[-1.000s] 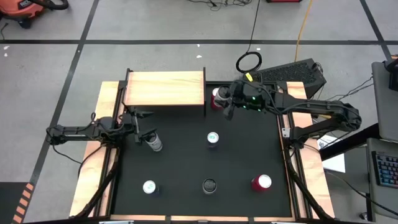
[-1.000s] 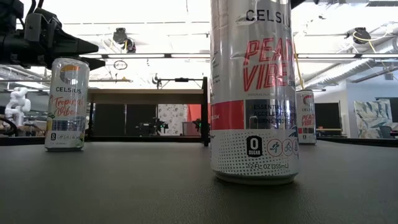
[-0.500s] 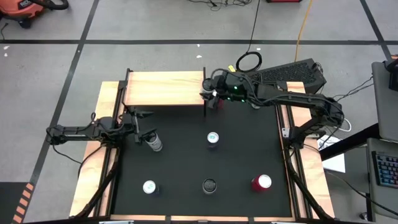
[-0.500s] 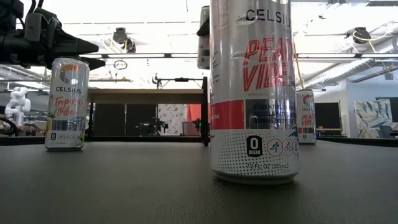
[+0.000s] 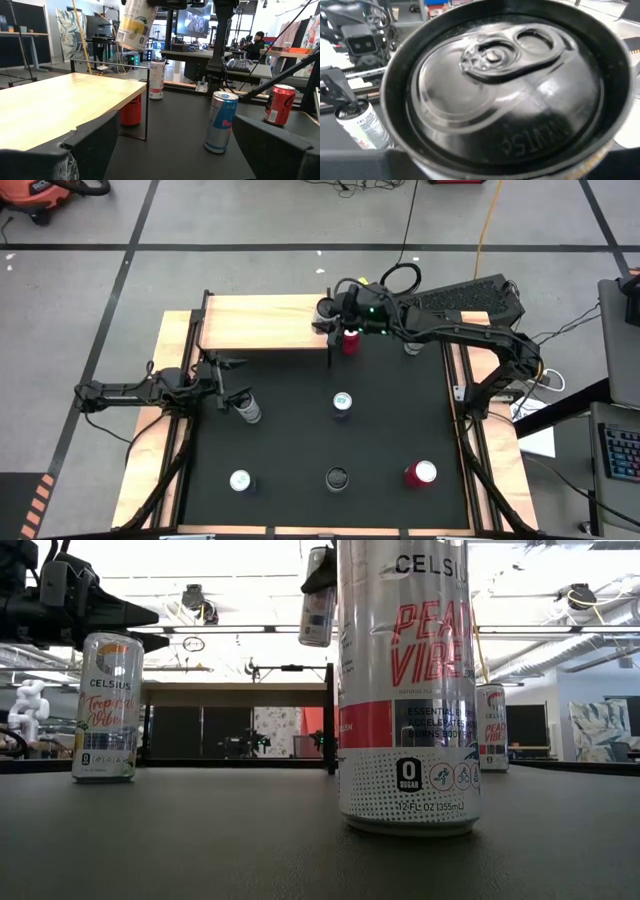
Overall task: Place canned beverage on shelf
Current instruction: Put the white yellow soda can on the shelf
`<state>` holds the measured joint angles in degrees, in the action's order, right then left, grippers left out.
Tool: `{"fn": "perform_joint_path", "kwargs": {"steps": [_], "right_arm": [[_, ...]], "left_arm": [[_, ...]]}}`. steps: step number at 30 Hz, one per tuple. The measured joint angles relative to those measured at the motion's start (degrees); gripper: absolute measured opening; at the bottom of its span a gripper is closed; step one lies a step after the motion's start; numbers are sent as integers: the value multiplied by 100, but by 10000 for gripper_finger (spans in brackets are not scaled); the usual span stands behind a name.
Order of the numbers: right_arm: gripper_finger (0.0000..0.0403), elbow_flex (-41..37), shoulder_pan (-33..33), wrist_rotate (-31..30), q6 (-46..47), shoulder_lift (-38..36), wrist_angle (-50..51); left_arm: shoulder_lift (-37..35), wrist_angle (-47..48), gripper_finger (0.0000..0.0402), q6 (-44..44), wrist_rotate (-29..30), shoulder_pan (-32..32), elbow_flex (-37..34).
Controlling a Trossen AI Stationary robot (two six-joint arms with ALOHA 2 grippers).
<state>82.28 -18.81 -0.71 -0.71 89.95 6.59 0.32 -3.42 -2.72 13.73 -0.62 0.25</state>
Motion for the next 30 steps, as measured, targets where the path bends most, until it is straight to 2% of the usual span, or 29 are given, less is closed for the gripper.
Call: {"fn": "perform_joint_path", "kwargs": {"steps": [6, 11, 17, 30], "right_arm": [[234, 7, -135, 374, -2, 99, -369], [235, 7, -288, 427, -81, 339, -656], [235, 7, -448, 990, 96, 582, -1046], [235, 0, -455, 1150, 110, 656, -767]], "left_arm": [[0, 2, 389, 2, -1, -1, 0], [0, 4, 389, 2, -1, 0, 1], [4, 14, 389, 7, -4, 1, 2], [4, 33, 389, 2, -10, -1, 1]]}}
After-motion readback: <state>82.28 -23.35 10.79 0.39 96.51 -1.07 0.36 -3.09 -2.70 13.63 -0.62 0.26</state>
